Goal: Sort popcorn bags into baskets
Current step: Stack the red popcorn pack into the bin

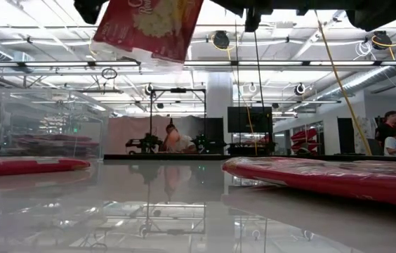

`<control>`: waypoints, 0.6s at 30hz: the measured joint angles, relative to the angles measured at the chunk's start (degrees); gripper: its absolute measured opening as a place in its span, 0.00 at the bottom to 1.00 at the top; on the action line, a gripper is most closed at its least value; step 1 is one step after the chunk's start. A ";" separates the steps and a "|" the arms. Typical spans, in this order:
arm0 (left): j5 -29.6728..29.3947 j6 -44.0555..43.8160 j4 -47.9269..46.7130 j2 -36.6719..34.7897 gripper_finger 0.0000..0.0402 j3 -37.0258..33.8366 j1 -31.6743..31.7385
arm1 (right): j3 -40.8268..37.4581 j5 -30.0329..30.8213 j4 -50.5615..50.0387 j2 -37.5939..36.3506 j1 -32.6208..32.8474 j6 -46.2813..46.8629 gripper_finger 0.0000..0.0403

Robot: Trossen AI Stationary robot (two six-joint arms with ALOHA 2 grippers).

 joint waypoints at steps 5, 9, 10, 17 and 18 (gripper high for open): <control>1.97 -1.27 -0.12 0.00 0.48 0.00 2.42 | 0.00 0.04 0.85 0.49 0.01 -0.21 0.01; 4.04 -1.33 -0.44 0.00 0.37 0.00 3.41 | 0.02 0.07 1.47 0.46 -0.01 -0.38 0.01; 4.88 -1.33 -0.46 0.00 0.34 0.00 3.69 | 0.02 0.06 1.47 0.46 -0.01 -0.38 0.01; 5.85 0.18 -0.51 0.00 0.10 0.00 4.20 | 0.02 0.02 1.50 0.46 -0.04 -0.38 0.01; 5.83 0.33 -0.53 0.00 0.07 0.00 4.22 | 0.02 0.04 1.49 0.46 -0.04 -0.37 0.01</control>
